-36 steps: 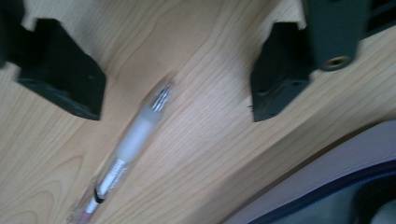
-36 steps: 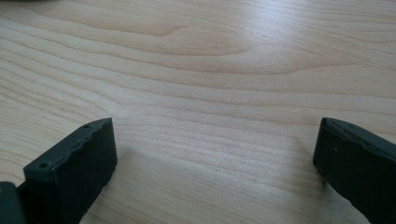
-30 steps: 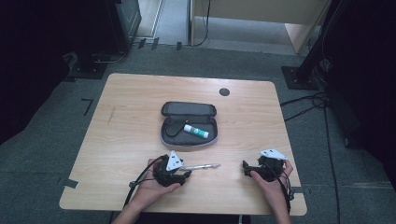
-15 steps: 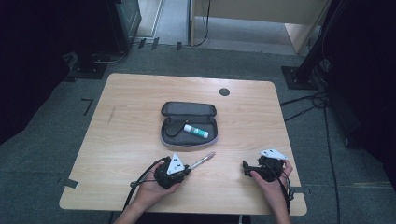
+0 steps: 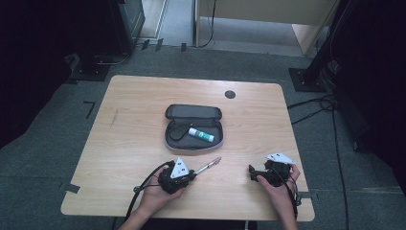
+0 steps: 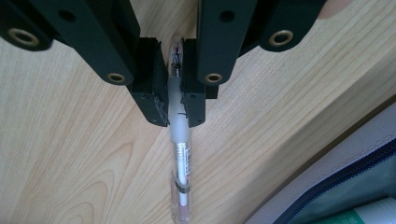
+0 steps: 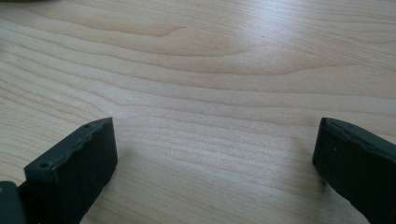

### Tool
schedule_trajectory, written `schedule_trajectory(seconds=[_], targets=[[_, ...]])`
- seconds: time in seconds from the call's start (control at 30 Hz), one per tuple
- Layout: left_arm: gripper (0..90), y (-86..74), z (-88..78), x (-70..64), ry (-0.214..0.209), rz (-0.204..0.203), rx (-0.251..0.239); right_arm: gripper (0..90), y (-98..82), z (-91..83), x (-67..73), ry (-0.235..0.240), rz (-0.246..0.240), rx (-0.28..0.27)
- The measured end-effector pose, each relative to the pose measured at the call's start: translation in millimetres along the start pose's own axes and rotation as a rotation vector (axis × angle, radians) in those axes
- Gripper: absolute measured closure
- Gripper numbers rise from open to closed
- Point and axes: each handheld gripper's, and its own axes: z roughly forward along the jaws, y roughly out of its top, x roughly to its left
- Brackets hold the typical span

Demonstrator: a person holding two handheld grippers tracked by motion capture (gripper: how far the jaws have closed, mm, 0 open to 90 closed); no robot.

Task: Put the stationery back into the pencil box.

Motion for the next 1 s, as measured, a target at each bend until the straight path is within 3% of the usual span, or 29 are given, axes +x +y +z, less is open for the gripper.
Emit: schedule_trajectory(seconds=[0.07,0.17,0.4,0.67,1.0], targets=[[82.4,0.2,-0.7,-0.4,-0.027,0.009,-0.004,0.0,0.0,0.0,0.0,0.000,0.001,0.000],[82.4,1.8,-4.3,-0.2,-0.034,0.017,-0.018,0.0,0.0,0.0,0.0,0.000,0.001,0.000],[82.3,8.9,-18.2,11.7,-0.023,-0.006,-0.062,0.0,0.0,0.0,0.0,0.000,0.001,0.000],[82.3,21.6,-30.1,34.6,-0.001,-0.014,-0.102,0.0,0.1,0.0,0.1,0.000,0.001,0.000],[82.2,44.6,-28.6,64.6,-0.004,-0.037,-0.095,0.0,0.0,0.0,0.0,0.000,0.001,0.000]])
